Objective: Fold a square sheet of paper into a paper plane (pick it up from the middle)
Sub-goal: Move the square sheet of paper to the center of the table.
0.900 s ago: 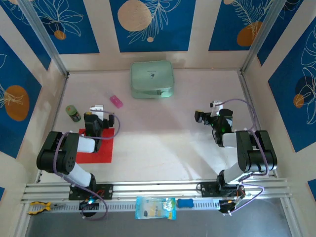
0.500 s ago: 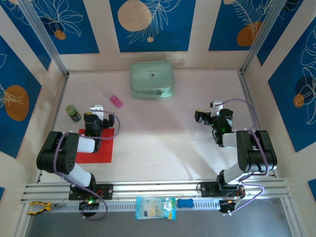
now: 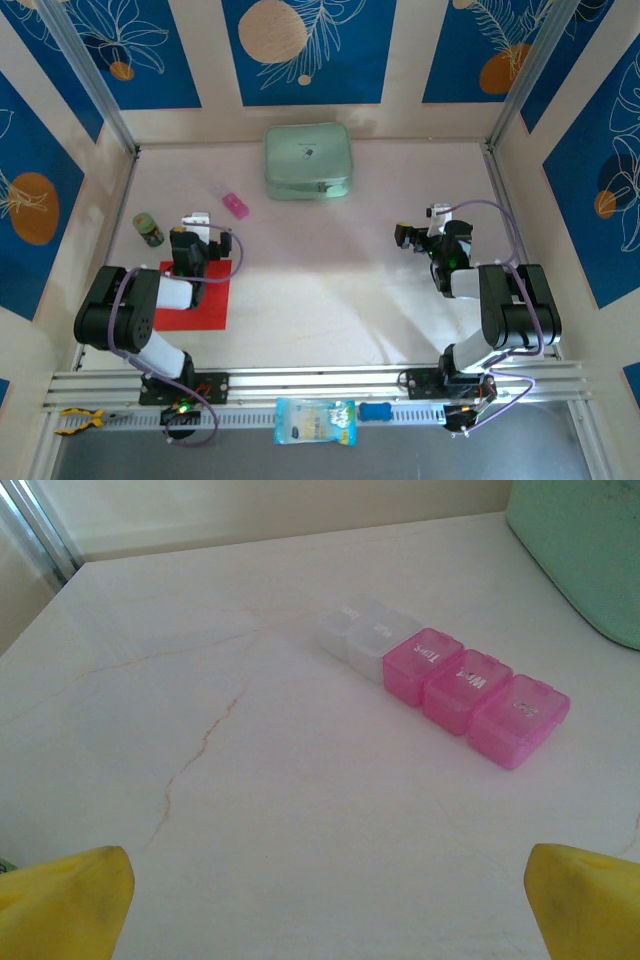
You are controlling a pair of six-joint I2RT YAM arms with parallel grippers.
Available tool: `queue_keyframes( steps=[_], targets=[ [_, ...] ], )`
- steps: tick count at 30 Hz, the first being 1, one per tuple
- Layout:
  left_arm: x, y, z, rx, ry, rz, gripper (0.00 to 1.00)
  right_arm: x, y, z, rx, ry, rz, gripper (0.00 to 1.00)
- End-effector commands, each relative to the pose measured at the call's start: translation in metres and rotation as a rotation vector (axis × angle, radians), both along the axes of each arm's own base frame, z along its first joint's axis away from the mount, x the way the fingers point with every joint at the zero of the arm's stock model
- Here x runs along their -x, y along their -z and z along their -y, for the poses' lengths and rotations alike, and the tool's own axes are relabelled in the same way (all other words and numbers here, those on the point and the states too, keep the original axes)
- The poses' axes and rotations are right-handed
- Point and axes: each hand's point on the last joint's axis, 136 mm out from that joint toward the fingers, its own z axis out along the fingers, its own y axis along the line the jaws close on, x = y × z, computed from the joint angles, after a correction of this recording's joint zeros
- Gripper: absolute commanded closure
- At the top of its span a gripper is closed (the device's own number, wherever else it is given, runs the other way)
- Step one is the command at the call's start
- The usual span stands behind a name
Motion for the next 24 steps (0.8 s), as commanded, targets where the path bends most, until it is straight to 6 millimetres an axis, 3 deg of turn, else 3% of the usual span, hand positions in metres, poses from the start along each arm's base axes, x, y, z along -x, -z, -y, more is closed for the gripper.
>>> queue_keyframes(
  steps=[1,17,24],
  targets=[
    [-0.005,-0.008,0.004,0.007,0.029,0.030,0.00,-0.006,-0.008,-0.001,-0.006,-0.016,0.019,0.01],
    [-0.003,-0.008,0.013,0.008,0.086,0.034,0.00,-0.004,-0.009,-0.003,-0.003,-0.023,0.027,0.01],
    [0.012,-0.034,0.003,0.012,0.031,0.084,0.00,0.002,-0.020,-0.016,0.024,-0.089,0.067,0.01]
  ],
)
